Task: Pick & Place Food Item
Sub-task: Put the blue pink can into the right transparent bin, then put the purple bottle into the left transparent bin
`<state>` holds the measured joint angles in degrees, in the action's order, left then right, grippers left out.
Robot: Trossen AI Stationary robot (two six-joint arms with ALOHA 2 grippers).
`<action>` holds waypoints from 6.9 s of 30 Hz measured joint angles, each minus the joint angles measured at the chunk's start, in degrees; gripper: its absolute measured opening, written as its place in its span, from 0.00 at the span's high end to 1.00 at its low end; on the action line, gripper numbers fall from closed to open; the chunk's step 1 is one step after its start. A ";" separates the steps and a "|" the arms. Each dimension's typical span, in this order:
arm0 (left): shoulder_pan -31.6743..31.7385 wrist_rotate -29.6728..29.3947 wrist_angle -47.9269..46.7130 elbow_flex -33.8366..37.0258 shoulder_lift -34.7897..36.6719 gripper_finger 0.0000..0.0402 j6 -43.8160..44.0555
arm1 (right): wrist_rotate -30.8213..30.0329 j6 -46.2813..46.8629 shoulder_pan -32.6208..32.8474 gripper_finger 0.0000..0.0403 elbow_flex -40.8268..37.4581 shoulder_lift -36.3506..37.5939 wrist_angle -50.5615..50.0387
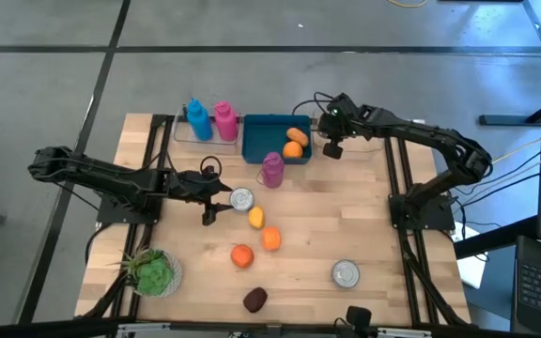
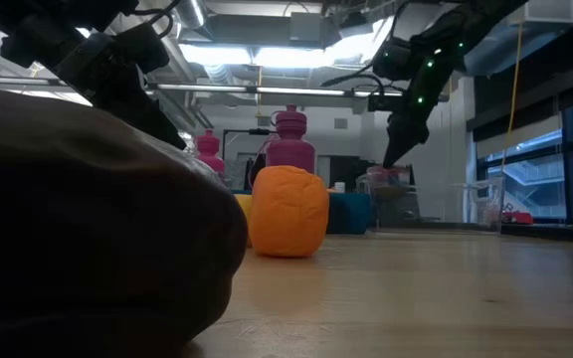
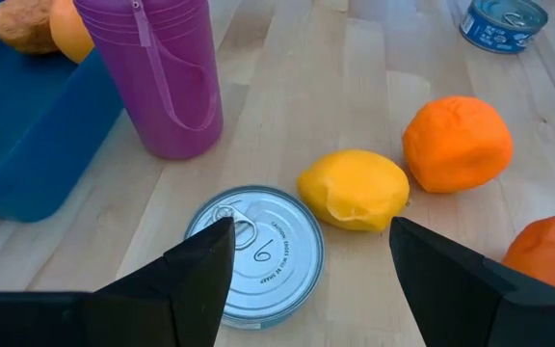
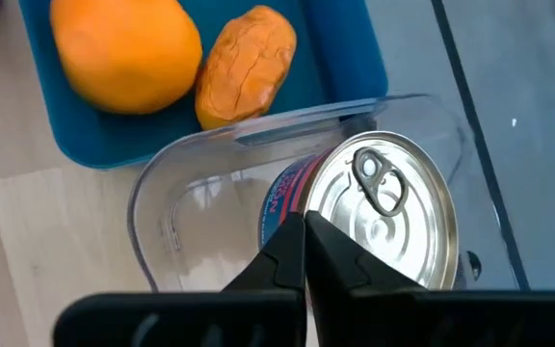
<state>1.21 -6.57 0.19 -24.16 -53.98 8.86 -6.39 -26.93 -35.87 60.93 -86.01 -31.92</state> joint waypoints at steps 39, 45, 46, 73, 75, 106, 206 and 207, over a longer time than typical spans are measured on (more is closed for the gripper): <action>0.02 0.00 0.01 0.00 0.00 0.34 0.45 | 4.36 -0.58 -5.51 1.00 -0.04 -8.51 7.46; 0.01 0.00 0.01 0.00 0.00 0.34 0.44 | 4.48 -0.56 -5.51 1.00 -0.04 -8.51 7.49; 0.02 0.00 0.02 0.00 0.00 0.34 0.42 | 4.48 -0.54 -5.51 1.00 -0.04 -8.51 7.49; 0.02 -0.02 0.00 0.00 -0.02 0.34 0.42 | 4.70 0.34 -5.45 1.00 -0.02 -13.23 8.91; 0.01 -0.01 0.00 0.00 0.00 0.34 0.42 | 4.70 0.32 -5.45 0.98 -0.02 -13.23 9.00; 0.01 0.00 0.00 0.00 0.00 0.34 0.42 | 3.71 3.74 -5.38 0.64 0.04 -11.85 5.67; 6.60 4.94 13.52 8.20 11.44 0.34 -3.65 | -19.48 30.48 48.02 0.64 -12.85 -13.61 71.04; 6.60 4.93 14.14 8.21 10.87 0.34 -4.06 | -22.69 29.69 48.49 0.64 -12.85 -13.18 70.59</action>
<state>7.81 -1.64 14.33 -15.96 -43.10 4.81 -29.09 2.77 12.61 48.07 -99.19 38.67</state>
